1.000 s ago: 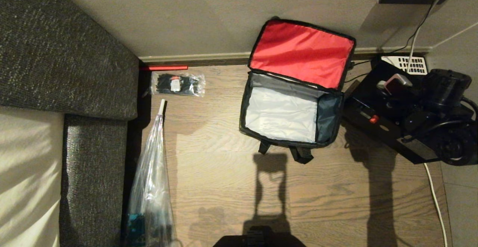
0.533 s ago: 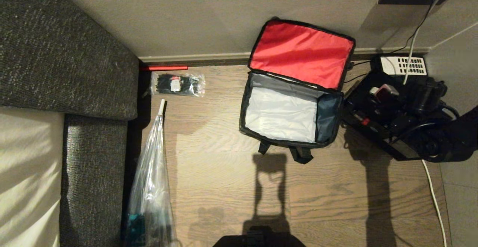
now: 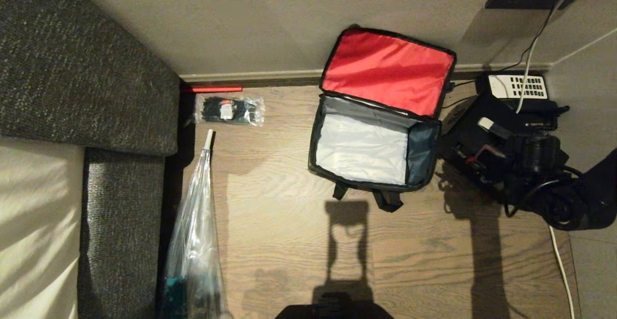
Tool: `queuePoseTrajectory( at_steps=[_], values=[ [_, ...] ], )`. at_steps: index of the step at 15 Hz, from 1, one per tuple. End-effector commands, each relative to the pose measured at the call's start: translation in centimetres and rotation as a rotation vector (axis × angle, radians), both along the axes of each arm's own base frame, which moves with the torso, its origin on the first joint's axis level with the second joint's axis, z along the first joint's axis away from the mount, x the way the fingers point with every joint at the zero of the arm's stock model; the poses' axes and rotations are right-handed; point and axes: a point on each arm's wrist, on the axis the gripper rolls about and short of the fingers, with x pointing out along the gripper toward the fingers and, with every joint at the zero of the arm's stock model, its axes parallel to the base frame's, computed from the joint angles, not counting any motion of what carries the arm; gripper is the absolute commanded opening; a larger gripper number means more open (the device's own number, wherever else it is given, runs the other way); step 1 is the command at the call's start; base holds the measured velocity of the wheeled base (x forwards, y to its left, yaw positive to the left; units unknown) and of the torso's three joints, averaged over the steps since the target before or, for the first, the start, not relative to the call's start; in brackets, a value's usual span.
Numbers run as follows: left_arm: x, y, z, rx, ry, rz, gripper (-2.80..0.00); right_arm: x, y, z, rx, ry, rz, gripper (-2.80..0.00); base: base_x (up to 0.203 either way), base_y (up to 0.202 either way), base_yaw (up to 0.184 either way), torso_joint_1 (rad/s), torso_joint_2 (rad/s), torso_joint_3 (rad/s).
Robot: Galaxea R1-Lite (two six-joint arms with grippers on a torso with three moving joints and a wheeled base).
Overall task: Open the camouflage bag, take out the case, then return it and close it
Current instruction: Release the handle, then grip the handle again
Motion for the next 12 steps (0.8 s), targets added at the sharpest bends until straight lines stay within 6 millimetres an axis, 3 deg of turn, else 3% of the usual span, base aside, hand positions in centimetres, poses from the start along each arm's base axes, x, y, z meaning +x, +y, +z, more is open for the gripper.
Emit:
queuePoseTrajectory(
  at_steps=[1,3,4,9,12],
  values=[
    [0.0,0.0,0.0,0.000,-0.001,0.001,-2.80,-1.3,1.0,0.3,0.028,0.000,0.052,0.00,0.000,0.000,0.000,0.000,0.00,0.000],
    [0.0,0.0,0.0,0.000,0.000,0.000,-2.80,-2.1,1.1,1.7,0.039,-0.018,0.052,0.00,0.000,0.000,0.000,0.000,0.00,0.000],
    [0.0,0.0,0.0,0.000,-0.001,0.001,-2.80,-2.7,1.1,2.5,0.041,-0.018,0.052,-2.80,0.000,0.000,0.000,0.000,0.00,0.000],
    [0.0,0.0,0.0,0.000,-0.001,0.001,-2.80,-6.8,1.0,8.4,0.078,-0.146,0.046,-2.80,0.000,0.000,0.000,0.000,0.00,0.000],
    [0.0,0.0,0.0,0.000,-0.001,0.001,-2.80,-11.2,1.2,12.0,0.089,-0.224,0.076,-2.80,0.000,0.000,0.000,0.000,0.00,0.000]
  ],
)
